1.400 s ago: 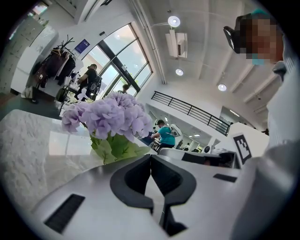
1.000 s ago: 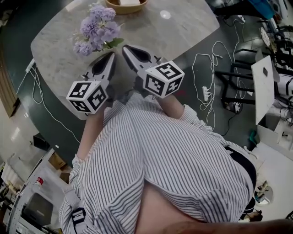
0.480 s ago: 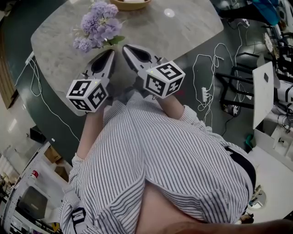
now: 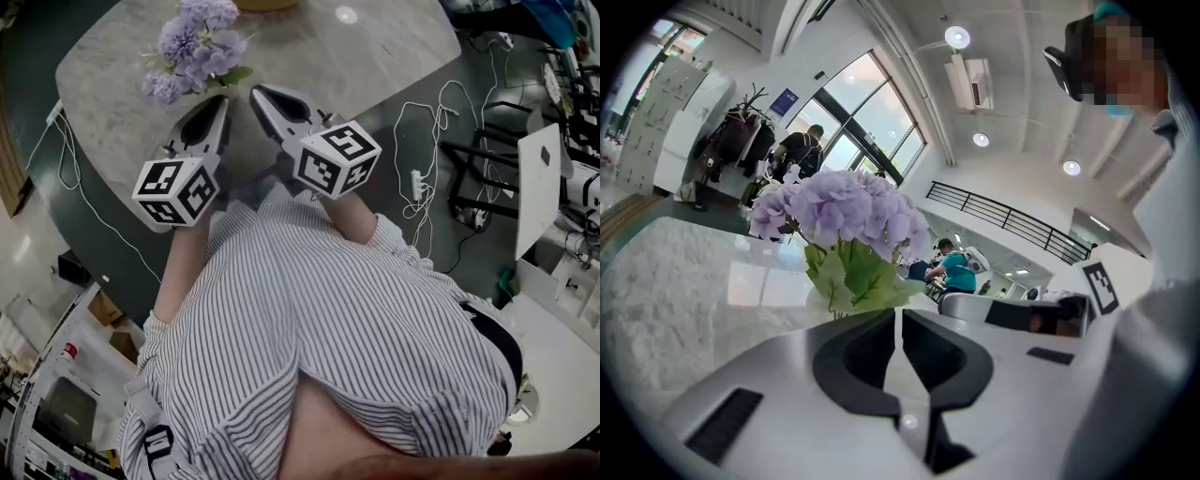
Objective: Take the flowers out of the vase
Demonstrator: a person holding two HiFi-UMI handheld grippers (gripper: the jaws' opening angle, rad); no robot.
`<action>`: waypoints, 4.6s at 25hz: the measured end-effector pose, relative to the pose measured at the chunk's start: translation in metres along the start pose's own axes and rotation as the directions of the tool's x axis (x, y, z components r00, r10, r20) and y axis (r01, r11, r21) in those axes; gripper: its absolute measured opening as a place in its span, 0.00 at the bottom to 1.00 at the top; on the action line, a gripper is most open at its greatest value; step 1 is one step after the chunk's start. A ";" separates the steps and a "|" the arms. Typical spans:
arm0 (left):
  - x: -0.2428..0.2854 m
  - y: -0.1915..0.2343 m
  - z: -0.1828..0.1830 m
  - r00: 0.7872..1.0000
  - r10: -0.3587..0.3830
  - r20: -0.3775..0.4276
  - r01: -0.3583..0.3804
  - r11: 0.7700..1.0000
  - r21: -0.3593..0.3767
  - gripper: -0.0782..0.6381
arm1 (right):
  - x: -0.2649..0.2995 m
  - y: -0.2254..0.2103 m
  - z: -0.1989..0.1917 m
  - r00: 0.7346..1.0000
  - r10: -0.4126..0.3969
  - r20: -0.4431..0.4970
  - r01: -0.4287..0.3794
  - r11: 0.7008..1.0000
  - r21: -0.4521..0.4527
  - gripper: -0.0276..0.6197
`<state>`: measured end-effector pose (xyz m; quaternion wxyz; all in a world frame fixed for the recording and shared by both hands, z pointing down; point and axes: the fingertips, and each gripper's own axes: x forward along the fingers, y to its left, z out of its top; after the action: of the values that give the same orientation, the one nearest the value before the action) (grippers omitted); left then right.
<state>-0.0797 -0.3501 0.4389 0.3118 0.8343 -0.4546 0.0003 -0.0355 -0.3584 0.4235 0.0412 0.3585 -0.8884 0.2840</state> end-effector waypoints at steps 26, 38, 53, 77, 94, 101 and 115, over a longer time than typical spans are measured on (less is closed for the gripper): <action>0.013 0.031 0.000 0.990 0.141 -0.010 -0.141 0.990 0.001 0.45 | 0.013 -0.014 0.001 1.000 0.015 -0.019 -0.015 1.000 0.027 0.07; 0.028 0.043 -0.003 0.991 0.126 -0.040 -0.124 0.991 0.054 0.54 | 0.021 -0.019 -0.003 0.999 0.018 -0.035 -0.017 0.999 0.046 0.07; 0.033 0.037 0.015 1.000 0.022 -0.003 -0.021 0.996 0.087 0.54 | 0.027 -0.022 -0.001 0.999 0.015 -0.037 -0.012 0.998 0.056 0.07; 0.038 0.050 0.023 0.998 0.054 0.041 -0.060 0.988 0.144 0.30 | 0.022 -0.020 -0.005 0.999 0.026 -0.044 -0.023 0.998 0.065 0.07; 0.036 0.057 0.025 0.996 0.071 0.059 -0.078 0.989 0.129 0.19 | 0.019 -0.020 -0.002 0.999 0.022 -0.036 -0.020 0.998 0.054 0.07; 0.027 0.054 0.034 0.994 0.074 0.085 -0.086 0.987 0.139 0.18 | 0.019 -0.014 0.004 0.999 0.028 -0.028 -0.027 0.999 0.040 0.07; 0.010 0.044 0.056 0.987 0.071 0.145 -0.098 0.976 0.192 0.17 | 0.017 -0.003 0.017 0.999 0.052 -0.002 -0.052 0.999 0.001 0.07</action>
<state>-0.1226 -0.4042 0.4191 0.1947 0.8392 -0.5078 0.0018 -0.0439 -0.3795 0.4159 0.0344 0.3351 -0.8971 0.2858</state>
